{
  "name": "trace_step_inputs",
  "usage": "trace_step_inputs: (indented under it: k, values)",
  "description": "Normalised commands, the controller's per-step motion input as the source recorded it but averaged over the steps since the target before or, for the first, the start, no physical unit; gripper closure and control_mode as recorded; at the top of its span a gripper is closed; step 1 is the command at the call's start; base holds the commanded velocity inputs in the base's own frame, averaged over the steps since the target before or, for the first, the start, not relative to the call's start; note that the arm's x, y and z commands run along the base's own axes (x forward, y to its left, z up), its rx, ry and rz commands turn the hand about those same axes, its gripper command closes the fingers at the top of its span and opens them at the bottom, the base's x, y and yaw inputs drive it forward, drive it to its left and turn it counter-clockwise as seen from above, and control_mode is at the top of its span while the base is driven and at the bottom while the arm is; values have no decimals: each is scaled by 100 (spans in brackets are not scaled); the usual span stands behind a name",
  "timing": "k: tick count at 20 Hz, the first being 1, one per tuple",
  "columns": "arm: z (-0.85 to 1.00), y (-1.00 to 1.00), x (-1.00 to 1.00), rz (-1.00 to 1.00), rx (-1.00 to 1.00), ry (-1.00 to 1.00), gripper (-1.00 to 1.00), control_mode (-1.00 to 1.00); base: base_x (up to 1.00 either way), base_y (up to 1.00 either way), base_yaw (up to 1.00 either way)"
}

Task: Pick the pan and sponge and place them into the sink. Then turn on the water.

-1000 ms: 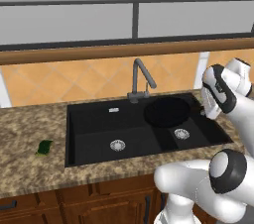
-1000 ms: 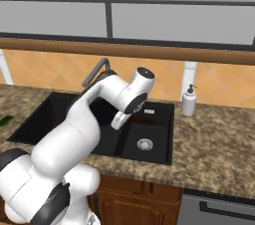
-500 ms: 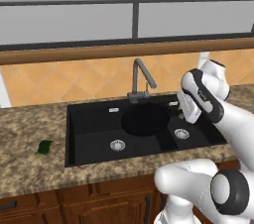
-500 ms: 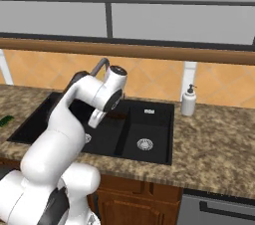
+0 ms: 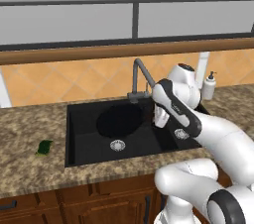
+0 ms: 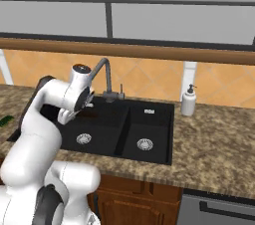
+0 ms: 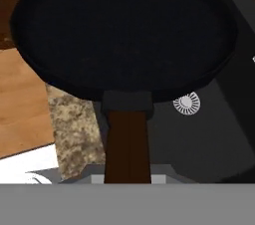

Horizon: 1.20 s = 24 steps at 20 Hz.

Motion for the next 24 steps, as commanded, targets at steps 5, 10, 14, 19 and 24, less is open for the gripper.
trace_step_inputs:
  k: [5, 10, 14, 19, 24]
  values:
    - [-2, 100, 22, -45, -3, -4, 100, -100, 0, 0, 0]
    - [-7, 83, 32, -48, 0, -6, 100, -100, 0, 0, 0]
    - [-19, 61, 33, -59, 0, -4, 100, -100, 0, 0, 0]
    - [-16, 35, 22, -67, 3, 0, 100, -100, 0, 0, 0]
    - [0, 4, 7, -54, 21, 4, 100, -100, 0, 0, 0]
